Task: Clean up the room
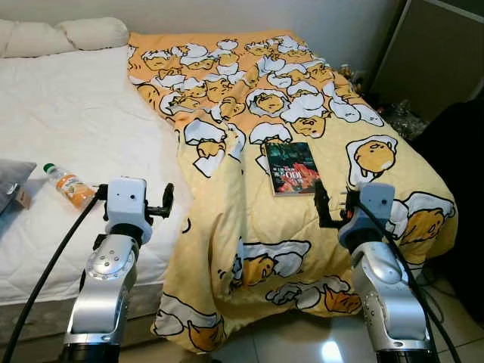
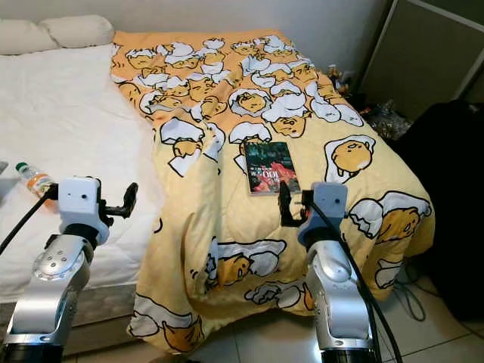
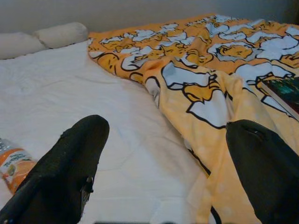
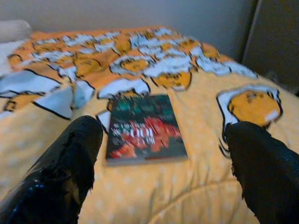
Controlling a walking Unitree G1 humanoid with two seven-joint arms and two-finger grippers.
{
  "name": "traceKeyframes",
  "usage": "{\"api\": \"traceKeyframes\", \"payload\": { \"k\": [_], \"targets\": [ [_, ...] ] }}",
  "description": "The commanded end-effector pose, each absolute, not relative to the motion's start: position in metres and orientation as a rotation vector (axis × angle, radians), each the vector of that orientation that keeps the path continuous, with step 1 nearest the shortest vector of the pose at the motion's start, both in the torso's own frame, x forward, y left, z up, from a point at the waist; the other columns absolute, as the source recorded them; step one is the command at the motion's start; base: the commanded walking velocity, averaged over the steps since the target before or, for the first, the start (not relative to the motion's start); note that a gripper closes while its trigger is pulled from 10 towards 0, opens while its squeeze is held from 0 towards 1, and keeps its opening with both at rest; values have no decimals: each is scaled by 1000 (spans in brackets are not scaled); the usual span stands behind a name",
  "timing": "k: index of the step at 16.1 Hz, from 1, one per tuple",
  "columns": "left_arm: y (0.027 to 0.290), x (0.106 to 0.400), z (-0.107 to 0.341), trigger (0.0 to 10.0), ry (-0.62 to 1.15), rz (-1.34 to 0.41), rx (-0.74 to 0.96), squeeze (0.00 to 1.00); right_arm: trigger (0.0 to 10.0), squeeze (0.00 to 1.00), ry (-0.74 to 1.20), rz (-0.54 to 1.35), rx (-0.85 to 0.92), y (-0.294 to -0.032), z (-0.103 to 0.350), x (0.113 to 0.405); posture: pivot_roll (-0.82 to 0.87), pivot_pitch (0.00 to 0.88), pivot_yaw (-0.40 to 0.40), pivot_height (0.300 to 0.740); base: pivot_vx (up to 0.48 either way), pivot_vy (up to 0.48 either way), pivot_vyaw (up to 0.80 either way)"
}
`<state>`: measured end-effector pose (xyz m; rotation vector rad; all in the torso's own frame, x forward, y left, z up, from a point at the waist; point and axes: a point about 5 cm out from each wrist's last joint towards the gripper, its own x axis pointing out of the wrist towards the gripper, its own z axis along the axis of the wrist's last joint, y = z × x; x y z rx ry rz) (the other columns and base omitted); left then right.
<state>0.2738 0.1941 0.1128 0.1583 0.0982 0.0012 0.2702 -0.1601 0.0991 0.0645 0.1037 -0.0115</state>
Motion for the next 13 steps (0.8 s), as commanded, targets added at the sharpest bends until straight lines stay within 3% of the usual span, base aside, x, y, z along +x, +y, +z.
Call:
{"api": "traceKeyframes", "payload": {
  "k": [1,4,5,13],
  "targets": [
    [192,276,114,10000,100,-13,168,808,10000,1000,104,-34,83,-162,98,270,35,0,31,740,0,251,0],
    [191,280,112,10000,107,-35,169,804,10000,1000,125,-41,76,-164,95,264,2,0,67,740,0,305,0],
    [189,281,112,10000,109,-51,168,804,10000,0,127,-43,78,-166,94,263,-4,0,74,740,0,307,0],
    [185,286,110,10000,110,-66,154,800,10000,0,146,-83,33,-164,90,257,-31,0,87,740,0,308,0]
  ]
}}
